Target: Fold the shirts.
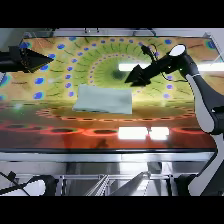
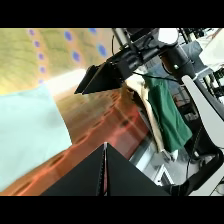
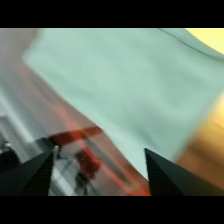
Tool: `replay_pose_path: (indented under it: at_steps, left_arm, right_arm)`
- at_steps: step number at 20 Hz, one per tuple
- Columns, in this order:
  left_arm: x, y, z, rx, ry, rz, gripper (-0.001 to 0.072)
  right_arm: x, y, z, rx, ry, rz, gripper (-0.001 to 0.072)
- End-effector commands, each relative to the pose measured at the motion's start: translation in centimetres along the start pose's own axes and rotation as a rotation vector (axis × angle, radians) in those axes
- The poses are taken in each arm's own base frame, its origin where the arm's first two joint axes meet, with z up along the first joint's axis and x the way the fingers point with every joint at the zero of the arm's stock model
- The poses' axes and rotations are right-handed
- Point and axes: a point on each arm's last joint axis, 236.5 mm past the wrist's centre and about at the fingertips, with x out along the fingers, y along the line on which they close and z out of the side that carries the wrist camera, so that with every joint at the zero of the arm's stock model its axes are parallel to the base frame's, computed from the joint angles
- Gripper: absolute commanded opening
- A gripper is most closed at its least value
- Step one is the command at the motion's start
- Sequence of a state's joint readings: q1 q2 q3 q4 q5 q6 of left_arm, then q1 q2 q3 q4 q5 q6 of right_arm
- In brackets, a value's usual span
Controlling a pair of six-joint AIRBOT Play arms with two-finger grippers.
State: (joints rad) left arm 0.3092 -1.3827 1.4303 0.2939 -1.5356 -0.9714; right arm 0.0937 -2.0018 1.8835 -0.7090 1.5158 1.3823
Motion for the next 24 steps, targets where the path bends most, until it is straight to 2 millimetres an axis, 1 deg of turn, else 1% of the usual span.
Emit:
replay_pose_path:
  at_steps: [1,3,5,6,8,11,12,13,14,15,16,17,18,19,20,21,22,23,24]
  left_arm:
    - [0.0,-0.3,-0.5,-0.001,0.018,-0.016,0.0021]
    - [0.0,-0.1,-0.2,-0.02,0.008,-0.009,0.0022]
    - [0.0,-0.2,-0.1,-0.02,0.002,-0.011,0.0022]
    - [0.0,-0.2,-0.1,-0.019,0.002,-0.011,0.0022]
    - [0.0,-0.2,-0.1,-0.019,0.002,-0.011,0.0022]
    - [0.0,-0.2,-0.1,-0.02,0.002,-0.011,0.0021]
    - [0.0,-0.2,-0.1,-0.02,0.003,-0.012,0.0021]
    - [0.0,-0.2,-0.1,-0.021,0.004,-0.012,0.0021]
    - [0.0,-0.2,-0.1,-0.028,0.004,-0.012,0.0021]
    - [0.0,-0.2,-0.1,-0.028,0.004,-0.012,0.0021]
    - [0.0,-0.2,-0.1,-0.028,0.004,-0.012,0.0021]
    - [0.0,-0.2,-0.1,-0.028,0.004,-0.012,0.0021]
    - [0.0,-0.2,-0.1,-0.028,0.004,-0.012,0.0021]
    - [0.0,-0.2,-0.1,-0.028,0.005,-0.01,0.0021]
    - [0.0,-0.1,-0.1,-0.028,0.005,-0.009,0.002]
    - [0.0,-0.2,-0.1,-0.028,0.005,-0.01,0.002]
    - [0.0,-0.2,-0.2,-0.028,0.006,-0.01,0.002]
    - [0.0,-0.2,-0.2,-0.027,0.006,-0.009,0.002]
    - [0.0,-0.2,-0.2,-0.027,0.006,-0.01,0.002]
  right_arm:
    - [0.9,-7.5,-3.8,0.193,0.083,-0.18,0.0653]
    - [3.6,-8.5,-4.6,0.226,0.078,-0.172,0.0652]
    - [5.2,-9.1,-4.9,0.23,0.068,-0.184,0.0651]
    - [6.0,-8.8,-4.7,0.23,0.059,-0.175,0.0652]
    - [7.8,-7.5,-3.6,0.233,0.024,-0.121,0.065]
    - [10.8,-4.1,-1.6,0.21,-0.044,0.001,0.0642]
    - [11.5,-3.2,-1.2,0.202,-0.062,0.023,0.0537]
    - [11.9,-2.6,-0.9,0.194,-0.074,0.034,0.0339]
    - [12.1,-2.0,-0.7,0.191,-0.083,0.054,0.0182]
    - [12.0,-0.9,-0.5,0.17,-0.087,0.086,0.0068]
    - [11.3,0.3,-0.3,0.122,-0.099,0.109,0.002]
    - [10.2,1.3,0.2,0.076,-0.124,0.103,0.002]
    - [8.1,2.6,1.0,0.032,-0.172,0.098,0.0019]
    - [5.1,4.0,1.9,-0.011,-0.234,0.087,0.0019]
    - [1.7,4.7,2.6,-0.034,-0.298,0.058,0.0018]
    - [-2.7,4.6,3.1,-0.037,-0.369,-0.003,0.0018]
    - [-7.3,3.7,3.2,-0.018,-0.445,-0.084,0.0018]
    - [-12.4,2.4,2.8,0.026,-0.527,-0.174,0.0018]
    - [-18.1,1.0,1.7,0.076,-0.616,-0.269,0.0018]
